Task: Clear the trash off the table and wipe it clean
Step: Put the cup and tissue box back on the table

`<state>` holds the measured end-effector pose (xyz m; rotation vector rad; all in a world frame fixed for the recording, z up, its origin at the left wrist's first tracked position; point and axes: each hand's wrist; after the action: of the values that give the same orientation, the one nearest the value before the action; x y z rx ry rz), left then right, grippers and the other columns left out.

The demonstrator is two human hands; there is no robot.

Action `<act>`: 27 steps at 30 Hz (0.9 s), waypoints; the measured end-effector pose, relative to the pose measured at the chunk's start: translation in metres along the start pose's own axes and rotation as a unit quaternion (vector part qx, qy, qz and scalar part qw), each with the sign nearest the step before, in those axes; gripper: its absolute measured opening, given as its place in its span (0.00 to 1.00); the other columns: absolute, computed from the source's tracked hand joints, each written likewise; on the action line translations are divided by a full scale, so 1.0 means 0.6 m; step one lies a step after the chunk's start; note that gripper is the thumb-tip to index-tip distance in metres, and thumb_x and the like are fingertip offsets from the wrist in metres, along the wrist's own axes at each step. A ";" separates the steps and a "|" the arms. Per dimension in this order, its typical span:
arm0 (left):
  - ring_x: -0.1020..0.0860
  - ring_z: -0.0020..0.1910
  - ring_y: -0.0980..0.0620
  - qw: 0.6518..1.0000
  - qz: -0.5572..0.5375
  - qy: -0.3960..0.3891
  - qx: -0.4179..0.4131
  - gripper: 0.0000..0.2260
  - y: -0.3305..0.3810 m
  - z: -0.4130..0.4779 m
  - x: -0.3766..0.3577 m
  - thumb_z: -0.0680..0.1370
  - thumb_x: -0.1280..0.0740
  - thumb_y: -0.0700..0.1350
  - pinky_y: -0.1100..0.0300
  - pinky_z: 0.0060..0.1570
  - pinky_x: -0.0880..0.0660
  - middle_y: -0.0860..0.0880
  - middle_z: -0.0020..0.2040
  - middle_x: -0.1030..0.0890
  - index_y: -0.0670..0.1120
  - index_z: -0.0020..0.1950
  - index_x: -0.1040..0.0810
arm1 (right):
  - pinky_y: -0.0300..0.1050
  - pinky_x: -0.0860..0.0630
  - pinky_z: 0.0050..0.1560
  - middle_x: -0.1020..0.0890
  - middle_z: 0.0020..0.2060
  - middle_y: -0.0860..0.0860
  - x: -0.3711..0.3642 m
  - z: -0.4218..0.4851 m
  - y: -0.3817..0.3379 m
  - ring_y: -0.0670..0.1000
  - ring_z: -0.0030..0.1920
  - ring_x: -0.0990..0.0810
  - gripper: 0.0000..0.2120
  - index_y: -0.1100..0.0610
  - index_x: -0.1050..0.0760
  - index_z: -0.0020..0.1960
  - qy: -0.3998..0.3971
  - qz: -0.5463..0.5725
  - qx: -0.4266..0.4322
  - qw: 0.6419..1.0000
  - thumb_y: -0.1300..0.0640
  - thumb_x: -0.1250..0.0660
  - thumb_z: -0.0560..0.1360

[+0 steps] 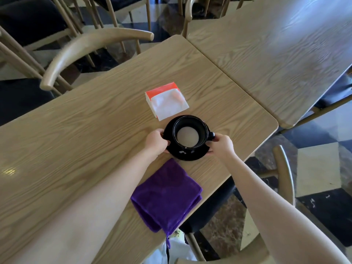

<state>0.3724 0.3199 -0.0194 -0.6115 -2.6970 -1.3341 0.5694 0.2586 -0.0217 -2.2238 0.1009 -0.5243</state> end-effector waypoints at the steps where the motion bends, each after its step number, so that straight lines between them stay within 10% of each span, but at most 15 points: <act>1: 0.23 0.45 0.46 1.000 -0.007 0.004 -0.001 0.20 0.001 -0.003 -0.001 0.74 0.39 0.26 0.53 0.39 0.21 0.43 0.52 0.26 0.40 0.64 0.29 | 0.41 0.18 0.30 0.18 0.41 0.54 0.003 -0.004 -0.003 0.50 0.33 0.17 0.14 0.59 0.21 0.53 0.001 0.003 0.001 1.000 0.71 0.38 0.73; 18: 0.22 0.47 0.43 0.979 -0.137 0.129 -0.077 0.13 0.031 -0.157 0.098 0.72 0.36 0.25 0.45 0.43 0.21 0.43 0.46 0.23 0.41 0.50 0.26 | 0.44 0.18 0.29 0.19 0.38 0.58 -0.002 -0.107 -0.152 0.54 0.32 0.19 0.14 0.55 0.21 0.38 -0.117 -0.041 0.160 0.979 0.72 0.36 0.71; 27: 0.21 0.49 0.43 0.947 -0.228 0.220 -0.057 0.20 -0.024 -0.289 0.247 0.73 0.36 0.27 0.55 0.32 0.19 0.36 0.60 0.23 0.35 0.65 0.30 | 0.42 0.20 0.24 0.22 0.33 0.55 -0.152 -0.198 -0.235 0.51 0.28 0.20 0.13 0.60 0.24 0.40 -0.277 -0.076 0.194 0.938 0.75 0.40 0.74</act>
<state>0.2117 0.2246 0.1125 0.3074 -2.4707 -1.5019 0.4244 0.2877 0.1209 -1.9147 -0.4370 0.0236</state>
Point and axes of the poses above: each hand's wrist, its own z-axis towards the middle knuckle, its own x-axis out of the back of the hand, y = z × x
